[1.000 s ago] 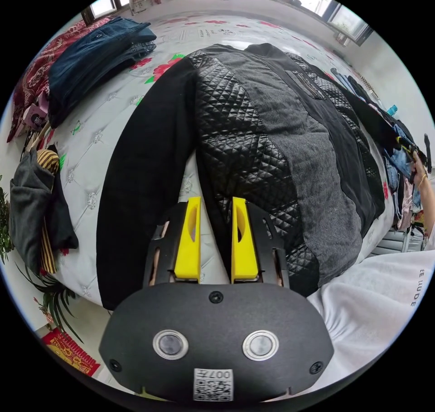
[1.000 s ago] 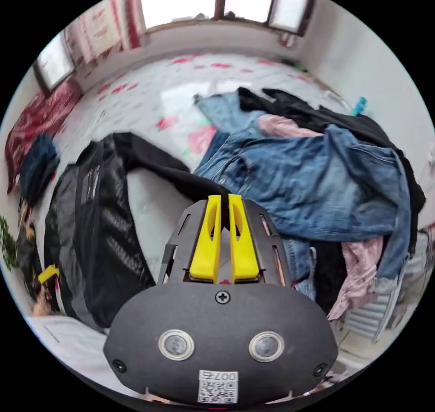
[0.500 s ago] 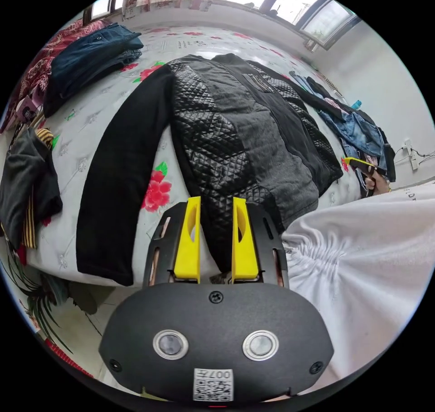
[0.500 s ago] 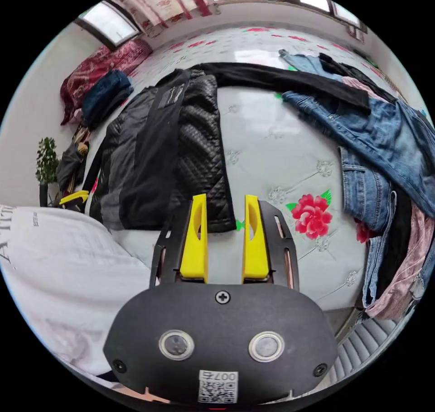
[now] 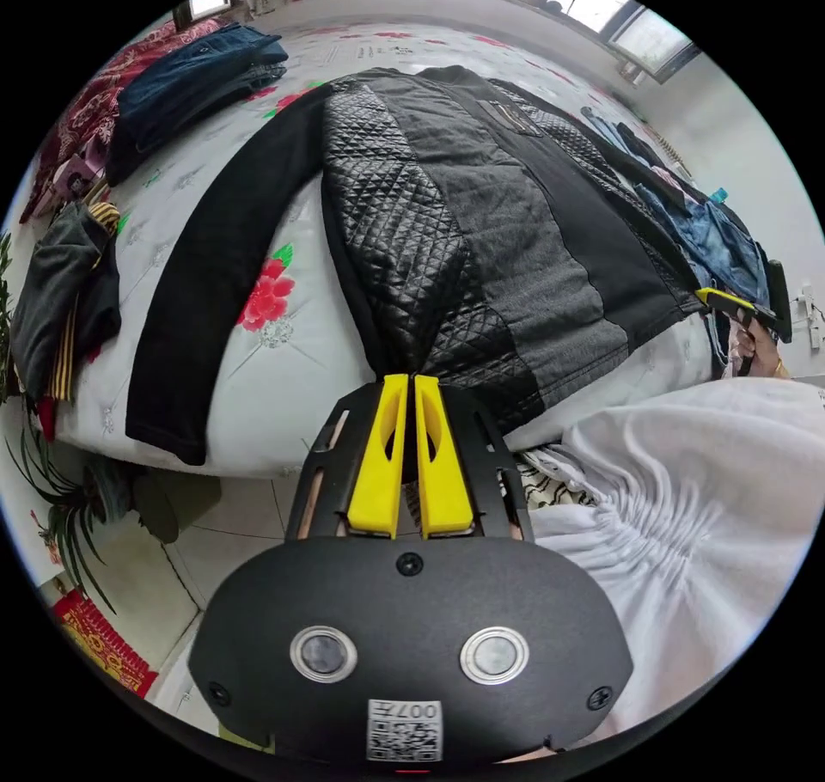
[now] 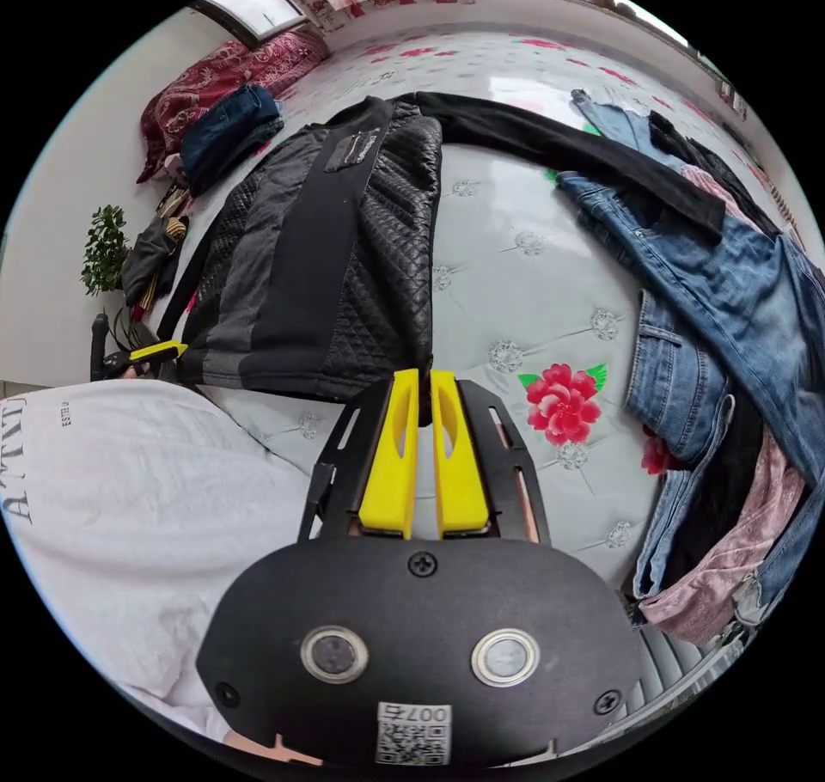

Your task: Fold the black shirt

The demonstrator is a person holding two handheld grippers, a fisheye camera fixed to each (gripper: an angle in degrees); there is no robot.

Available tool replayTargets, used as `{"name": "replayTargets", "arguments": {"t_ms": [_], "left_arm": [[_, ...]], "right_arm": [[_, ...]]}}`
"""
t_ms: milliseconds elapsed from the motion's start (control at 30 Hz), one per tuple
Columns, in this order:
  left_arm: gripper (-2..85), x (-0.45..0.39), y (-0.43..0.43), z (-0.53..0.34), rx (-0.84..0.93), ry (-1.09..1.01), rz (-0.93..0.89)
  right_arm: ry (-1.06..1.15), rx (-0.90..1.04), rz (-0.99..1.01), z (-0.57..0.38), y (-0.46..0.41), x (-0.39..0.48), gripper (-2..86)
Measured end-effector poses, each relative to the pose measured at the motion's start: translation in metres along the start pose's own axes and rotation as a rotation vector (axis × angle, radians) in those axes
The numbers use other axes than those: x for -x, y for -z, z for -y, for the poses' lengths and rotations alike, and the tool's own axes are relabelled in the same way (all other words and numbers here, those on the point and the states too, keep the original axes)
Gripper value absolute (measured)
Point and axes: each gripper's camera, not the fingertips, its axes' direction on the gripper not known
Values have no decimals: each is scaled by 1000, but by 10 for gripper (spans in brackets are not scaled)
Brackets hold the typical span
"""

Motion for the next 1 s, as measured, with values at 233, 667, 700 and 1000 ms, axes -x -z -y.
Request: {"name": "replayTargets", "arguments": {"t_ms": [233, 667, 700, 1000], "left_arm": [[55, 14, -10, -33, -59, 120, -72], [160, 252, -6, -164, -466, 1174, -361], [159, 263, -9, -169, -498, 1215, -368], [12, 312, -12, -168, -527, 1287, -301]], "right_arm": [[-184, 33, -74, -47, -46, -17, 23], [-130, -276, 113, -40, 6, 20, 31], [-86, -258, 133, -32, -5, 39, 34], [305, -22, 157, 31, -84, 196, 36]]}}
